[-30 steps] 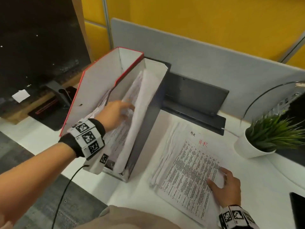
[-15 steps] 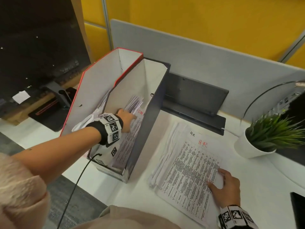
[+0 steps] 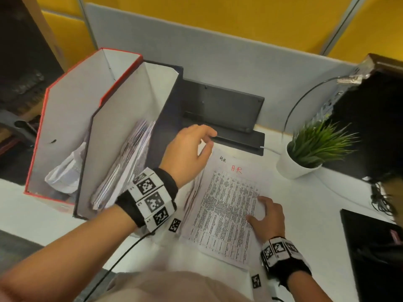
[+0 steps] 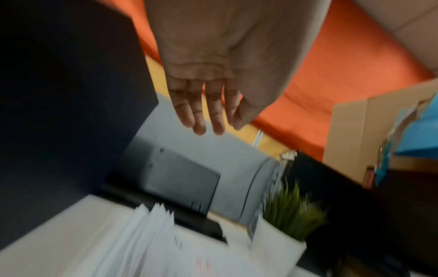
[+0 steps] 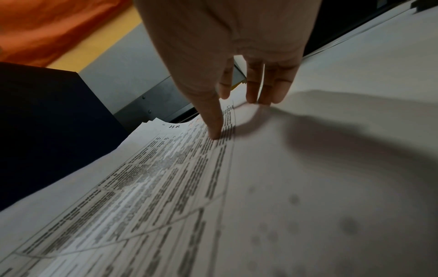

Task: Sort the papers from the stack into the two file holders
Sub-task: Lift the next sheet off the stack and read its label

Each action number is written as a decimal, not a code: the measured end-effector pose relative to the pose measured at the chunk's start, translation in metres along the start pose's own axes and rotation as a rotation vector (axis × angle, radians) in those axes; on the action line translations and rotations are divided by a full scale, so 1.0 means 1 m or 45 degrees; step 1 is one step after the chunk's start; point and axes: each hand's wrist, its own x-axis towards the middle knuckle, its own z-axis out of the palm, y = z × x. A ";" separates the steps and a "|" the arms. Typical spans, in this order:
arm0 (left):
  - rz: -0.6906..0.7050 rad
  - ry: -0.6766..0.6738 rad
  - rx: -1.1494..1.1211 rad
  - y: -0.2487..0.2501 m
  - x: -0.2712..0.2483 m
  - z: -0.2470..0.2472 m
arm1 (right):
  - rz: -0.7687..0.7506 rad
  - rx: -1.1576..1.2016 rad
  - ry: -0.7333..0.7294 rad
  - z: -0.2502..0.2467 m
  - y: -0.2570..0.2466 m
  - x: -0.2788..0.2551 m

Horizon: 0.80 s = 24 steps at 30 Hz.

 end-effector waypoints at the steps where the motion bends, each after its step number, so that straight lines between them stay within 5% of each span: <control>1: -0.068 -0.105 0.047 -0.005 -0.006 0.016 | -0.006 0.008 0.005 0.000 0.000 0.000; 6: -0.536 -0.561 0.218 -0.048 -0.028 0.074 | -0.042 -0.015 -0.029 0.000 0.000 -0.002; 11: -0.791 -0.595 0.233 -0.073 -0.027 0.092 | -0.095 -0.029 -0.106 0.002 0.001 -0.005; 17: -0.728 -0.511 0.195 -0.073 -0.018 0.100 | -0.198 -0.260 -0.109 0.002 -0.002 -0.004; 20: -0.637 -0.516 0.280 -0.069 -0.023 0.102 | -0.168 0.038 -0.267 0.003 -0.008 -0.002; 24: -0.232 -0.247 0.291 -0.060 -0.035 0.098 | 0.040 0.413 -0.200 -0.003 -0.011 0.003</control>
